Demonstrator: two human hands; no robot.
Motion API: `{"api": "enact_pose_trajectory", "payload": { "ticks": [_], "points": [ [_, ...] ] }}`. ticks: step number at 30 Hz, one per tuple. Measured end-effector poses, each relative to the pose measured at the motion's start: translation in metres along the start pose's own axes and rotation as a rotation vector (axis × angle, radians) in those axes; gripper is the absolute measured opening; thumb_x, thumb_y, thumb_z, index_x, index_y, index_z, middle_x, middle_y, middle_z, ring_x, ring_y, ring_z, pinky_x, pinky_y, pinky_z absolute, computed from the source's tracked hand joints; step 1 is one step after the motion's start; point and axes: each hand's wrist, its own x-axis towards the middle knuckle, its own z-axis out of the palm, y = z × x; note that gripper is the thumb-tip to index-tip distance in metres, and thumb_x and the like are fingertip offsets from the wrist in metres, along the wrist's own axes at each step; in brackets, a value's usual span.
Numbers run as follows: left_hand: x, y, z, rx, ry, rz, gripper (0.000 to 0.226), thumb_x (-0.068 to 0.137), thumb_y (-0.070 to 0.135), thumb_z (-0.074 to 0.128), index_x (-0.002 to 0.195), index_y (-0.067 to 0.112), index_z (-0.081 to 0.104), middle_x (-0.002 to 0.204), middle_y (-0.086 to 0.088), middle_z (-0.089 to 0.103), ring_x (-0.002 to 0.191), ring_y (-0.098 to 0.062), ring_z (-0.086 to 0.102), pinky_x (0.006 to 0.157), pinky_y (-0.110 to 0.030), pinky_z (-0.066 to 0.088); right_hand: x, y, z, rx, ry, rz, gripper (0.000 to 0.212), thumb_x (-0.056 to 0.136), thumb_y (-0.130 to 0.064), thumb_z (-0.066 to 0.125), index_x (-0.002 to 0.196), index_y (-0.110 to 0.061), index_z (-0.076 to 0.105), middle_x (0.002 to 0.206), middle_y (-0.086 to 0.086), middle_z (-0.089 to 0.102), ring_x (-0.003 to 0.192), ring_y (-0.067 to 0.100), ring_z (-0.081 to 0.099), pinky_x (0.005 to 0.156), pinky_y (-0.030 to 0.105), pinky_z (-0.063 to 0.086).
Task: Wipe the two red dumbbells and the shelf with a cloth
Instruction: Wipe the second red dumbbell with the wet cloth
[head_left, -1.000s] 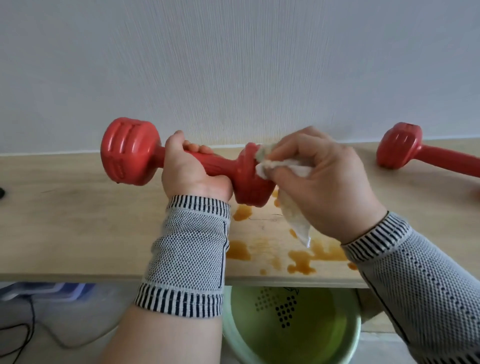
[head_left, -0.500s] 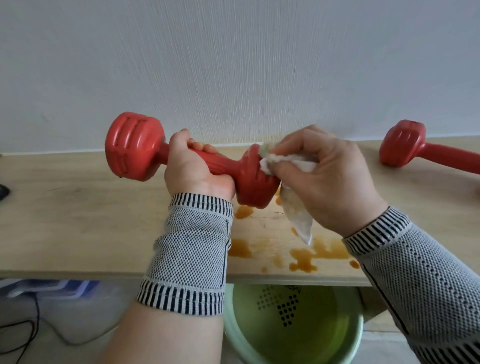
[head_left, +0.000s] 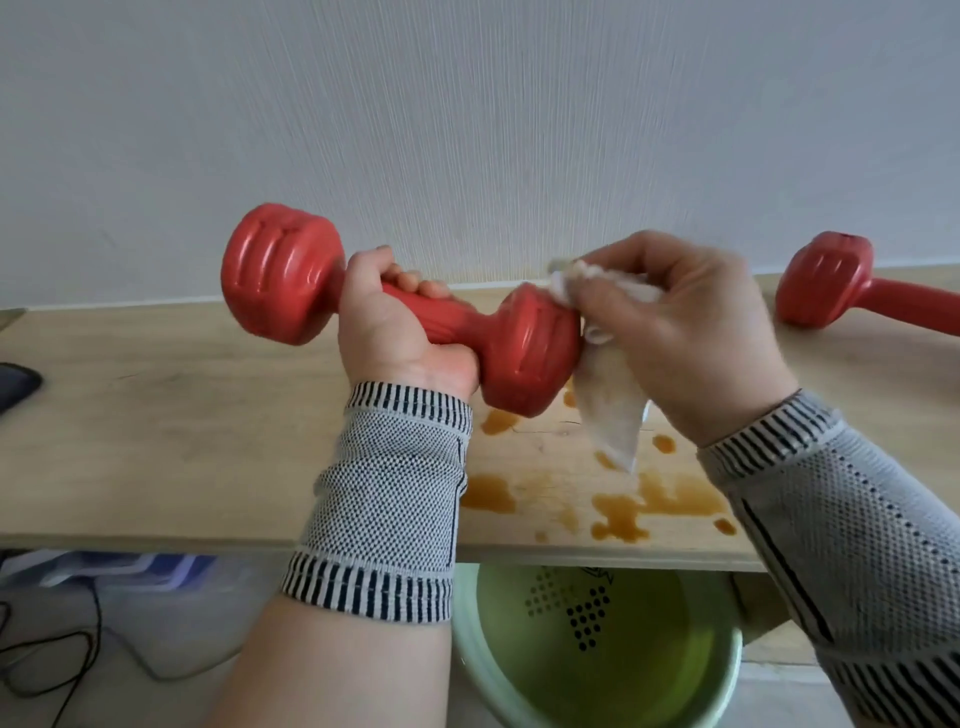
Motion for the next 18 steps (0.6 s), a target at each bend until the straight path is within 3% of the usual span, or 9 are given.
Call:
{"api": "enact_pose_trajectory", "payload": {
  "ticks": [3, 8, 13, 18],
  "points": [
    [-0.003, 0.0, 0.002, -0.028, -0.13, -0.011, 0.03, 0.086, 0.022, 0.056, 0.059, 0.024, 0.042, 0.052, 0.011, 0.04, 0.043, -0.006, 0.041, 0.055, -0.022, 0.036, 0.004, -0.004, -0.011, 0.151, 0.034, 0.113, 0.018, 0.076, -0.028, 0.077, 0.083, -0.013, 0.071, 0.078, 0.002, 0.072, 0.073, 0.013, 0.069, 0.068, 0.028, 0.058],
    [-0.005, -0.001, 0.001, 0.039, -0.198, 0.077, 0.03, 0.087, 0.021, 0.052, 0.059, 0.022, 0.04, 0.05, 0.012, 0.038, 0.042, -0.007, 0.037, 0.053, -0.023, 0.035, -0.005, -0.012, -0.01, 0.008, -0.12, 0.012, 0.01, 0.076, -0.025, 0.077, 0.078, -0.017, 0.071, 0.07, -0.008, 0.07, 0.063, 0.0, 0.064, 0.053, 0.013, 0.049],
    [-0.005, -0.001, -0.001, 0.086, -0.202, 0.132, 0.03, 0.088, 0.019, 0.05, 0.06, 0.021, 0.04, 0.051, 0.01, 0.036, 0.044, -0.008, 0.035, 0.055, -0.025, 0.032, -0.014, -0.013, 0.001, -0.264, -0.261, -0.227, 0.007, 0.075, -0.017, 0.075, 0.074, -0.021, 0.069, 0.087, -0.012, 0.065, 0.082, 0.002, 0.062, 0.077, 0.019, 0.049],
    [-0.008, -0.003, -0.004, 0.121, -0.231, 0.112, 0.03, 0.087, 0.02, 0.05, 0.059, 0.021, 0.041, 0.049, 0.01, 0.037, 0.043, -0.008, 0.036, 0.054, -0.024, 0.035, -0.003, -0.003, -0.006, -0.139, -0.148, -0.041, 0.004, 0.079, -0.021, 0.073, 0.076, -0.02, 0.07, 0.076, -0.008, 0.069, 0.071, 0.002, 0.064, 0.064, 0.016, 0.051]
  ]
}}
